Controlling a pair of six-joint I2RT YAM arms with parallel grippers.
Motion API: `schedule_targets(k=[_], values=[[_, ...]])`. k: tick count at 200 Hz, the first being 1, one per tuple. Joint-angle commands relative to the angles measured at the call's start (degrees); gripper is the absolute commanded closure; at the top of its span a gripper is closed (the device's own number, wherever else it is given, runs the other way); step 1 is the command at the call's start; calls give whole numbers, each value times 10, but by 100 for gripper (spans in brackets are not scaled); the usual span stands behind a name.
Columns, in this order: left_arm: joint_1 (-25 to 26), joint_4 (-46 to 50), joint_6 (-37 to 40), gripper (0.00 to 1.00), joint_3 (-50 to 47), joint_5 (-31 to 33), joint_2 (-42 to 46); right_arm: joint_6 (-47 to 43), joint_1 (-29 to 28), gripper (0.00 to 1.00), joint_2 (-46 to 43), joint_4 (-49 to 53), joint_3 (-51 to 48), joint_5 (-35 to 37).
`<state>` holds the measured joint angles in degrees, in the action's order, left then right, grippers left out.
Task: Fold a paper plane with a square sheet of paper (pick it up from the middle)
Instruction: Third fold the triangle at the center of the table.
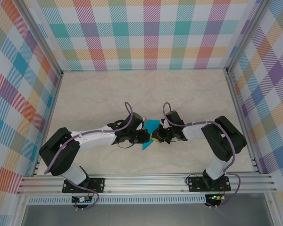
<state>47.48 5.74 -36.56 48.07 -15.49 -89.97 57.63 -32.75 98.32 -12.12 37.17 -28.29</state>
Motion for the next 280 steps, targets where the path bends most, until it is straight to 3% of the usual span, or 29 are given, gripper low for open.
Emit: schedule_targets(k=[1, 165, 280], values=[[-3, -42, -36, 91, -13, -39, -25, -1, 0, 100, 13, 64, -15, 46], [-6, -35, -21, 94, -46, -14, -71, -7, 0, 100, 27, 78, -12, 50], [-6, -55, -42, 92, -89, -53, -60, -7, 0, 100, 27, 93, -8, 59]])
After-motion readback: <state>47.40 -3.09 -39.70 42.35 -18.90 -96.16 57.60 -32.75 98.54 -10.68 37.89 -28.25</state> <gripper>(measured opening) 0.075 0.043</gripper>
